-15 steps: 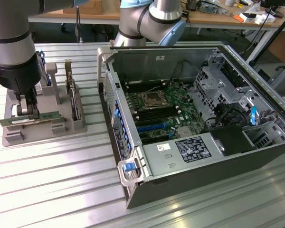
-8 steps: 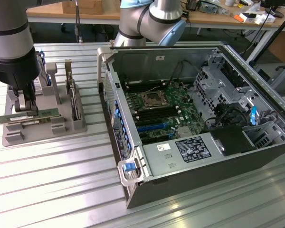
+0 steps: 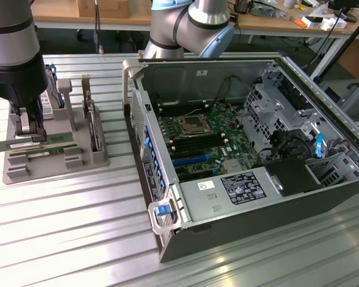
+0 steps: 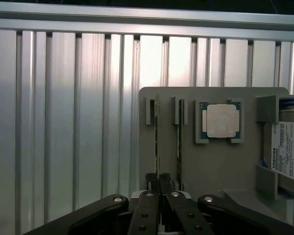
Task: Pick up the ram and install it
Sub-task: 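Pick up the ram and move it above insertion slot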
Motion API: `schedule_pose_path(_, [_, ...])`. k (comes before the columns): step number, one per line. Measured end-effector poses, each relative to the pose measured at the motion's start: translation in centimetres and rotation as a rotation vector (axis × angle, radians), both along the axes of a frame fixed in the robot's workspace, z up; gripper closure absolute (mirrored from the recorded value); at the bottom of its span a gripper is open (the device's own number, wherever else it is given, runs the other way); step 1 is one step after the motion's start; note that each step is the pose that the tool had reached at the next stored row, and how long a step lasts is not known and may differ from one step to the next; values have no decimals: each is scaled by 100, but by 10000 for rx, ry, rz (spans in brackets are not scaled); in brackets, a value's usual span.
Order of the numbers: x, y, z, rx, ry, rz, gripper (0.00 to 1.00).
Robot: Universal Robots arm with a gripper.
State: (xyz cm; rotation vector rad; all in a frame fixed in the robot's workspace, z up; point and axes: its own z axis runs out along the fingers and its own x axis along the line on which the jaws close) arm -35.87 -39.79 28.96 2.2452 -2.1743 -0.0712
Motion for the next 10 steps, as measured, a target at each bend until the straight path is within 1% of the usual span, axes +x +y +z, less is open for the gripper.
schedule_pose_path(10, [0,0,253,-1,1,0,88])
